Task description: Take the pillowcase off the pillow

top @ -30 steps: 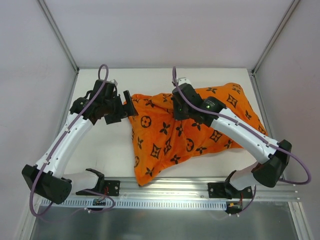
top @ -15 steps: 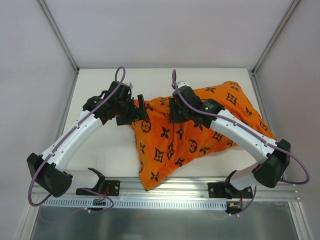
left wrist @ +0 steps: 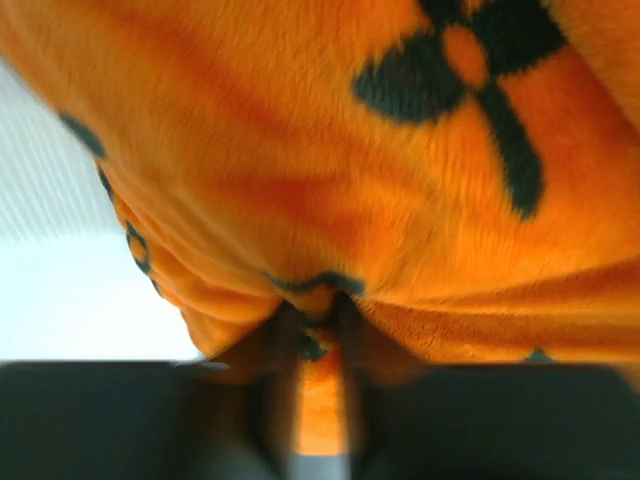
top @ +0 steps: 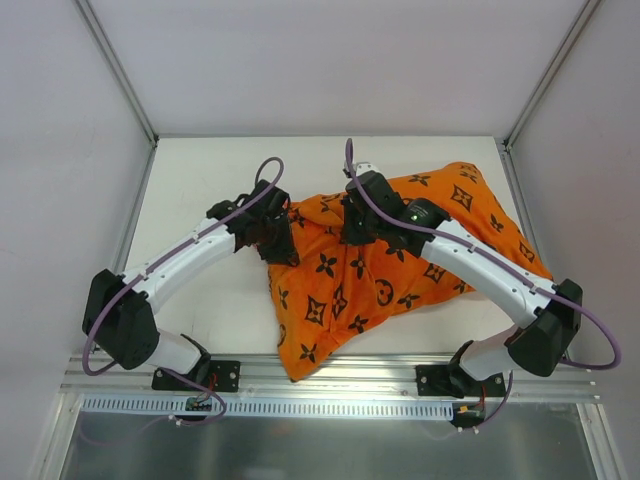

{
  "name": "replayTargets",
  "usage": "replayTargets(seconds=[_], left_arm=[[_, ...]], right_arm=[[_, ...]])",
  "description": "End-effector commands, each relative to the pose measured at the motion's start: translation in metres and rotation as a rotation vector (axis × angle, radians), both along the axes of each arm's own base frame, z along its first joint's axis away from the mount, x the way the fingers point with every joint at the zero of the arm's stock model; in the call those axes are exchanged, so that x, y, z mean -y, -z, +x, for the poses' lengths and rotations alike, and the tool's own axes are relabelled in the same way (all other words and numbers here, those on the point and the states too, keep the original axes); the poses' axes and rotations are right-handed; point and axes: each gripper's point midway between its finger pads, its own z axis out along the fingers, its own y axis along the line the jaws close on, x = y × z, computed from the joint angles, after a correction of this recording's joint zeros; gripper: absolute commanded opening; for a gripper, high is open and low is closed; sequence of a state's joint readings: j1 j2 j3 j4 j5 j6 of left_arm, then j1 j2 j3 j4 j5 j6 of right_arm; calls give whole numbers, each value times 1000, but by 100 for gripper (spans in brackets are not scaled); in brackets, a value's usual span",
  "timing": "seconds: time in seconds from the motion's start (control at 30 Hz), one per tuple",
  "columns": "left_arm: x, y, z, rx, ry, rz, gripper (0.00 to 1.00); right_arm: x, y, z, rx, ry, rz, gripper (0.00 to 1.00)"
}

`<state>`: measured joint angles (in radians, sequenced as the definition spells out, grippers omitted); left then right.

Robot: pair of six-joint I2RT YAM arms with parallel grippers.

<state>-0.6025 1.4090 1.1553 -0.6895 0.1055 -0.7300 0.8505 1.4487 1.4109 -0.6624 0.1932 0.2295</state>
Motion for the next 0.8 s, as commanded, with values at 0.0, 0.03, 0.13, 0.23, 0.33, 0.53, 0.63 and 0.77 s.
replayTargets(seconds=[0.0, 0.03, 0.13, 0.23, 0.33, 0.53, 0.63, 0.77], left_arm=[[2, 16, 1, -19, 7, 16, 8], [-2, 19, 2, -15, -1, 36, 0], [-13, 28, 1, -12, -27, 76, 0], [-34, 35, -1, -18, -80, 101, 0], [-60, 38, -2, -17, -146, 101, 0], [-95, 27, 1, 40, -221, 85, 0], [-101, 23, 3, 56, -229, 77, 0], [-103, 25, 3, 56, -235, 85, 0]], right_arm=[[5, -28, 2, 74, 19, 60, 1], [7, -27, 2, 74, 22, 58, 1], [11, -27, 1, 75, 30, 56, 1], [17, -29, 1, 82, 44, 54, 1], [28, -31, 0, 94, 69, 58, 2], [41, -31, -1, 91, 105, 75, 10], [39, -29, -2, 77, 100, 83, 10], [36, -31, -2, 74, 97, 95, 1]])
